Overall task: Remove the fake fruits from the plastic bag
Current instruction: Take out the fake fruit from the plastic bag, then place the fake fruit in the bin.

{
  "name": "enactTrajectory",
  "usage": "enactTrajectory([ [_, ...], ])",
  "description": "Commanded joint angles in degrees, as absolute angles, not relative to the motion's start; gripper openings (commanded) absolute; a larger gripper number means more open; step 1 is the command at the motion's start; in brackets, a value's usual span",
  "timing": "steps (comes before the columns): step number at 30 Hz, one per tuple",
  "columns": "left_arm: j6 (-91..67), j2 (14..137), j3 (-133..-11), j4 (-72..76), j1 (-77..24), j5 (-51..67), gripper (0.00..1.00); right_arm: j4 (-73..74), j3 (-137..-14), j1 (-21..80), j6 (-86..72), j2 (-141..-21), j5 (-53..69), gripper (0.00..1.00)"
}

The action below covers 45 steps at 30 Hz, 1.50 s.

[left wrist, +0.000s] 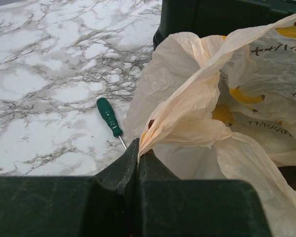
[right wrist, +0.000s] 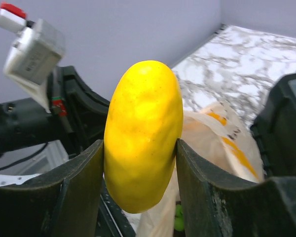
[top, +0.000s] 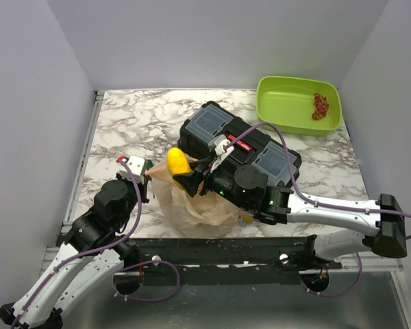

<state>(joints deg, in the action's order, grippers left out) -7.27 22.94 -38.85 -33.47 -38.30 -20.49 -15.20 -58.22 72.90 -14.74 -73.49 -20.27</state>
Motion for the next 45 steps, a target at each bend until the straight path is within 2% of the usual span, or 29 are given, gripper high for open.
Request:
enactTrajectory([
  [1,-6.7,22.6,-38.3,-32.7,-37.8,-18.9,0.0,-28.0,-57.3,72.7,-19.0,-77.1,-10.1,0.01],
  [12,-6.1,21.4,-38.1,-32.6,-37.7,-17.7,0.0,-46.7,-60.1,71.8,-17.1,-85.6,-15.8,0.01],
  [17,-5.6,21.6,-38.5,-32.9,-37.7,-16.2,0.0,-41.3,-65.1,70.1,-16.1,-86.0,-19.6,0.01],
  [23,-5.6,21.3,-38.5,-32.7,-37.7,-15.5,0.0,-32.1,-66.1,67.0,-11.2,-81.4,-26.4,0.01],
  [30,-5.8,21.0,-38.4,-32.7,-37.6,-15.9,0.0,-20.4,-64.7,56.2,-9.0,-75.6,-34.4,0.01],
  [36,-6.2,20.0,-37.9,-32.1,-37.5,-17.9,0.0,-15.0,-62.7,40.9,-12.6,-73.3,-32.1,0.01],
  [40,-6.3,20.2,-37.7,-32.1,-37.4,-18.0,0.0,-11.9,-62.9,27.7,-17.9,-75.4,-24.9,0.01],
  [45,-6.2,20.5,-37.8,-32.1,-37.4,-18.1,0.0,-8.6,-66.7,21.0,-18.0,-82.8,-30.3,0.01],
])
